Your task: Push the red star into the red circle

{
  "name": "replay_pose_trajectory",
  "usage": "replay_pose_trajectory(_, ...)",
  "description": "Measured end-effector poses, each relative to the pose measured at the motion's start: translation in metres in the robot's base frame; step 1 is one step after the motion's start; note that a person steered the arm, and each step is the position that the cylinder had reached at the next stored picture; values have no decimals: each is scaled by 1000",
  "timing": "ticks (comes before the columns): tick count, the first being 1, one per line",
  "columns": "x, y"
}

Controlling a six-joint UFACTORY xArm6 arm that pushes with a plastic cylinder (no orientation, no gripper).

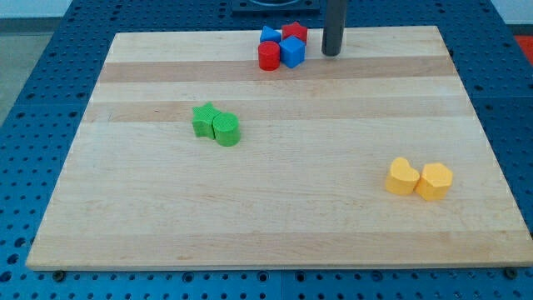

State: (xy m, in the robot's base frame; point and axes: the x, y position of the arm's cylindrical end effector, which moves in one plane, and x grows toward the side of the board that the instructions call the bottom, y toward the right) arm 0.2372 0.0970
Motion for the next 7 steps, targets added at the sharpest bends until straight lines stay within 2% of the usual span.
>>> replay_pose_trajectory(1, -36, 2)
replay_pose_trajectory(2, -45, -2)
replay_pose_trajectory(5, -45, -40)
replay_pose_trajectory(7, -43, -41)
